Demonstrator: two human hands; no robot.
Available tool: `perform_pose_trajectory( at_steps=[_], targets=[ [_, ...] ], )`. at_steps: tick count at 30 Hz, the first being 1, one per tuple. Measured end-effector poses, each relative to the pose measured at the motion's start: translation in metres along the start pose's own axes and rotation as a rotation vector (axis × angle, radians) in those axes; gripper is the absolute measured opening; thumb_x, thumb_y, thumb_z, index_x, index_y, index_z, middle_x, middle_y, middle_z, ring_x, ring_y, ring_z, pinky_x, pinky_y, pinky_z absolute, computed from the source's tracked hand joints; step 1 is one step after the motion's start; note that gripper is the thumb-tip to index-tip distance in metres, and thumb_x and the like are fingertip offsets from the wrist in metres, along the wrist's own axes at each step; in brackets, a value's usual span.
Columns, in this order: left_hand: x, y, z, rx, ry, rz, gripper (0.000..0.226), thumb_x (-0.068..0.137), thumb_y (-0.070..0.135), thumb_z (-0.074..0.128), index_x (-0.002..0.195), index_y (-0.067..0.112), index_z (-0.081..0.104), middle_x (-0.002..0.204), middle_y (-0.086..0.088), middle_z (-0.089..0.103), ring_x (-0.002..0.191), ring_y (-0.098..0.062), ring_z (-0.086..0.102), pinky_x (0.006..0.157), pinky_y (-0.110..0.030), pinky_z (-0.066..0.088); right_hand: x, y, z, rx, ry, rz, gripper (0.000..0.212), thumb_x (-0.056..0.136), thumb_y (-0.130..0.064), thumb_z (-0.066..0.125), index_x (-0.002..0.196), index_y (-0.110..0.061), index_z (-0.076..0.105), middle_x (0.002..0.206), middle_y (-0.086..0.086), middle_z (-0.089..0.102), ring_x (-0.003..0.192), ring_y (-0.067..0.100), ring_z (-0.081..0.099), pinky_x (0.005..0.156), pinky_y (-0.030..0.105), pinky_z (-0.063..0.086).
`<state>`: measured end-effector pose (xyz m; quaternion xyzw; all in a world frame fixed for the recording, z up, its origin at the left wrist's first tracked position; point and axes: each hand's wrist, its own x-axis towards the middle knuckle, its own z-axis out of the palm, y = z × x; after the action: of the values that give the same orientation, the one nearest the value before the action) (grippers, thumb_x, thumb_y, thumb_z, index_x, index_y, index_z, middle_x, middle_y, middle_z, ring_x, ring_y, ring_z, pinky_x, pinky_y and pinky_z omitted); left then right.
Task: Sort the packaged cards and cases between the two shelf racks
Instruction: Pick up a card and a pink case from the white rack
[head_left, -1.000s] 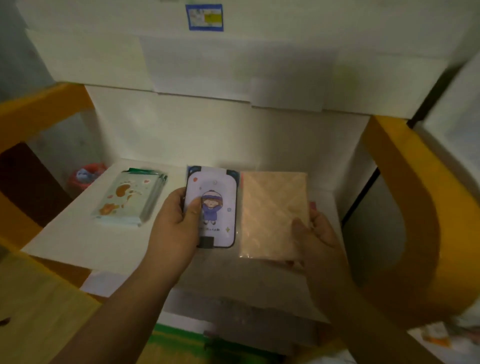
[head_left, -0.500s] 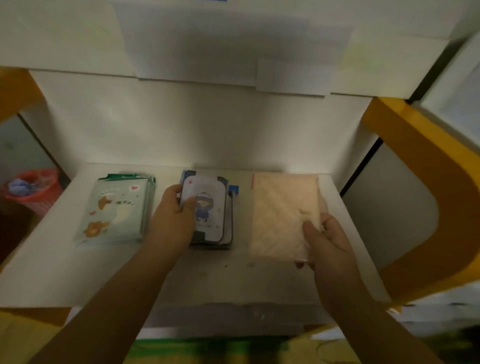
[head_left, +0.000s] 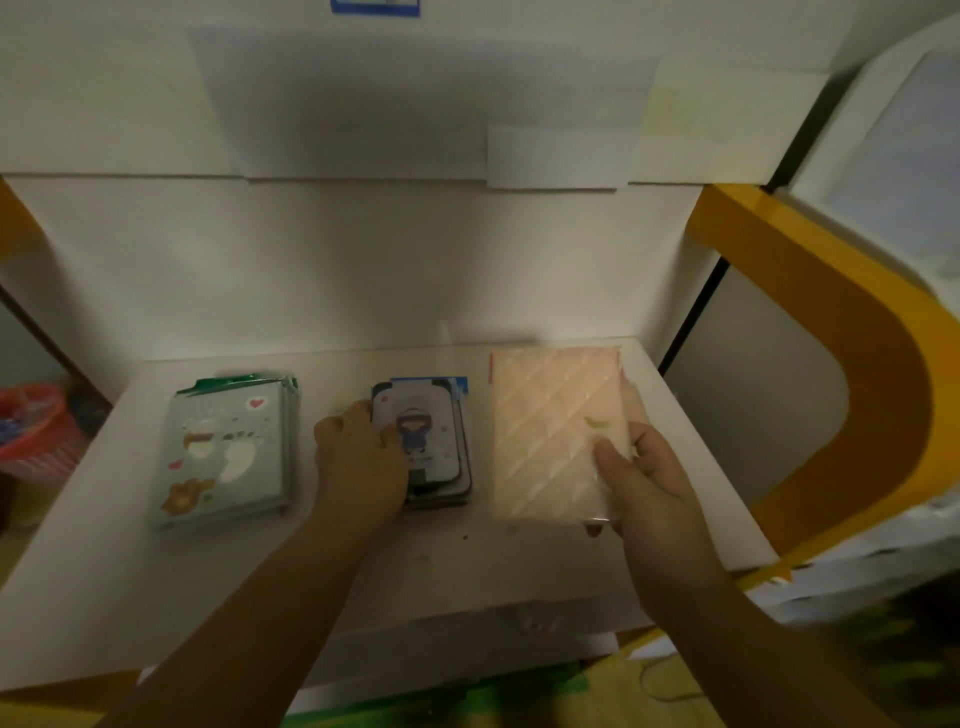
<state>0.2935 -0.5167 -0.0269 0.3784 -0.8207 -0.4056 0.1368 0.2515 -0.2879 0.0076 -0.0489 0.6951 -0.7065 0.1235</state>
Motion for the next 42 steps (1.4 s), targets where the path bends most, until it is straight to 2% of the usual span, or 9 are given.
perform_pose_trajectory(
  at_steps=[4,14,19,22,24,28,33,35,42],
  targets=[
    [0.001,-0.001,0.001,0.038,-0.023,0.001,0.040,0.099,0.025,0.047,0.137,0.013,0.042,0.138,-0.015,0.032,0.120,-0.035,0.043,0.106,-0.043,0.040,-0.003,-0.001,-0.003,-0.005,0.010,0.009,0.022,0.100,-0.029,0.050,0.121,-0.026,0.057,0.103,-0.007,0.072,0.090,0.018,0.070,0.058,0.028,0.053],
    [-0.006,-0.001,-0.002,0.214,-0.057,0.091,0.044,0.097,0.025,0.046,0.140,0.019,0.038,0.135,-0.015,0.033,0.121,-0.033,0.037,0.102,-0.042,0.036,0.000,0.008,-0.013,0.033,0.065,0.043,0.032,0.100,-0.029,0.052,0.130,-0.018,0.053,0.114,0.006,0.067,0.091,0.023,0.067,0.050,0.023,0.050],
    [-0.020,0.008,-0.004,0.353,0.040,0.339,0.053,0.092,0.032,0.053,0.142,0.020,0.039,0.139,-0.009,0.035,0.126,-0.031,0.033,0.104,-0.047,0.032,0.002,0.010,-0.022,0.012,0.078,0.043,0.032,0.100,-0.034,0.051,0.129,-0.020,0.052,0.114,0.004,0.066,0.094,0.022,0.065,0.055,0.021,0.051],
    [-0.033,0.022,0.001,0.381,0.009,0.526,0.047,0.090,0.032,0.050,0.136,0.021,0.048,0.137,-0.005,0.039,0.126,-0.028,0.034,0.103,-0.046,0.032,0.004,0.007,-0.032,-0.009,0.090,0.049,0.029,0.100,-0.039,0.049,0.126,-0.027,0.051,0.115,0.000,0.065,0.101,0.022,0.064,0.067,0.030,0.053],
    [-0.039,0.029,0.005,0.395,-0.023,0.609,0.047,0.087,0.036,0.044,0.132,0.023,0.053,0.135,-0.002,0.043,0.127,-0.026,0.034,0.103,-0.046,0.032,0.007,0.003,-0.040,-0.069,0.125,0.044,0.027,0.100,-0.042,0.046,0.124,-0.029,0.051,0.112,-0.004,0.063,0.100,0.020,0.062,0.073,0.035,0.053],
    [-0.043,0.031,0.015,0.392,-0.048,0.677,0.037,0.090,0.027,0.048,0.125,0.023,0.060,0.131,-0.003,0.051,0.125,-0.024,0.038,0.103,-0.044,0.033,0.019,-0.001,-0.059,-0.226,0.185,-0.001,0.028,0.101,-0.042,0.044,0.117,-0.023,0.057,0.107,-0.003,0.064,0.094,0.017,0.061,0.070,0.032,0.047],
    [-0.045,0.035,0.025,0.399,-0.091,0.652,0.033,0.093,0.022,0.052,0.124,0.023,0.062,0.130,-0.001,0.053,0.124,-0.025,0.044,0.104,-0.046,0.030,0.043,-0.003,-0.072,-0.435,0.161,0.017,0.027,0.101,-0.043,0.046,0.115,-0.024,0.059,0.107,-0.004,0.066,0.098,0.019,0.063,0.090,0.048,0.053],
    [-0.046,0.038,0.028,0.400,-0.092,0.665,0.036,0.090,0.026,0.045,0.121,0.022,0.063,0.127,-0.002,0.055,0.120,-0.026,0.047,0.101,-0.048,0.033,0.054,-0.004,-0.070,-0.485,0.136,0.017,0.026,0.100,-0.041,0.048,0.114,-0.022,0.059,0.105,-0.003,0.066,0.096,0.019,0.063,0.092,0.050,0.053],
    [-0.047,0.045,0.034,0.400,-0.102,0.698,0.040,0.087,0.030,0.041,0.119,0.020,0.063,0.121,-0.004,0.060,0.114,-0.027,0.053,0.097,-0.048,0.041,0.080,0.002,-0.063,-0.815,0.105,0.041,0.037,0.098,-0.041,0.051,0.124,-0.015,0.055,0.109,0.001,0.061,0.096,0.019,0.058,0.084,0.037,0.050]
  ],
)
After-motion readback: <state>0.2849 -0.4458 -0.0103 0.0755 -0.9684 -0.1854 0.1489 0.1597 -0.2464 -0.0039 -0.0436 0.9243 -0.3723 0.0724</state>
